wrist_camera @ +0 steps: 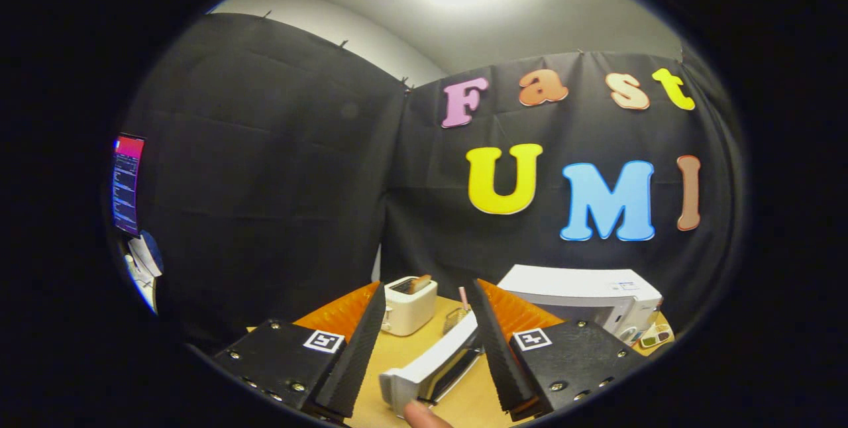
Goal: Open the microwave, put the food inside, and close the microwave door.
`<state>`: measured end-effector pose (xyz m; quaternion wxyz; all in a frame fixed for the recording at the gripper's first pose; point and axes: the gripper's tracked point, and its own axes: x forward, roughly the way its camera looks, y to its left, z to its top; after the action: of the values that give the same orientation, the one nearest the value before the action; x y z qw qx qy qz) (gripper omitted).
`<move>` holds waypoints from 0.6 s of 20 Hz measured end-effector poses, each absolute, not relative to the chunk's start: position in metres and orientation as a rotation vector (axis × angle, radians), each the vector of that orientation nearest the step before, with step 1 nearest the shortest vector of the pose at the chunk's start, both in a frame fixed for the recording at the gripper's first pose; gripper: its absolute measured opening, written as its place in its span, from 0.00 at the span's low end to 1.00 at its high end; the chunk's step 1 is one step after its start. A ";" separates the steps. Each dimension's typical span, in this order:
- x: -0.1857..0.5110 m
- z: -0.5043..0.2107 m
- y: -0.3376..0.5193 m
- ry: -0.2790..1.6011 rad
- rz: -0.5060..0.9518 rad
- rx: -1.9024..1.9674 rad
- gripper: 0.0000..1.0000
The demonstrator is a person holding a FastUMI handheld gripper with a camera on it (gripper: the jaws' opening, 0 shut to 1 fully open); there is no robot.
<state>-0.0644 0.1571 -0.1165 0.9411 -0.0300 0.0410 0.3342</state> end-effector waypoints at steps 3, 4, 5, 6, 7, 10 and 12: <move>-0.085 -0.133 0.185 0.095 0.751 -0.097 0.77; -0.090 -0.140 0.190 0.101 0.767 -0.101 0.67; -0.092 -0.148 0.196 0.112 0.764 -0.099 0.50; -0.094 -0.159 0.201 0.133 0.767 -0.092 0.33; -0.096 -0.171 0.210 0.160 0.792 -0.083 0.16; -0.098 -0.209 0.223 0.220 0.816 -0.054 0.05; -0.103 -0.239 0.236 0.264 0.822 -0.049 0.05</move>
<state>-0.1029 0.2356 -0.2395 0.9079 -0.0238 0.1280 0.3985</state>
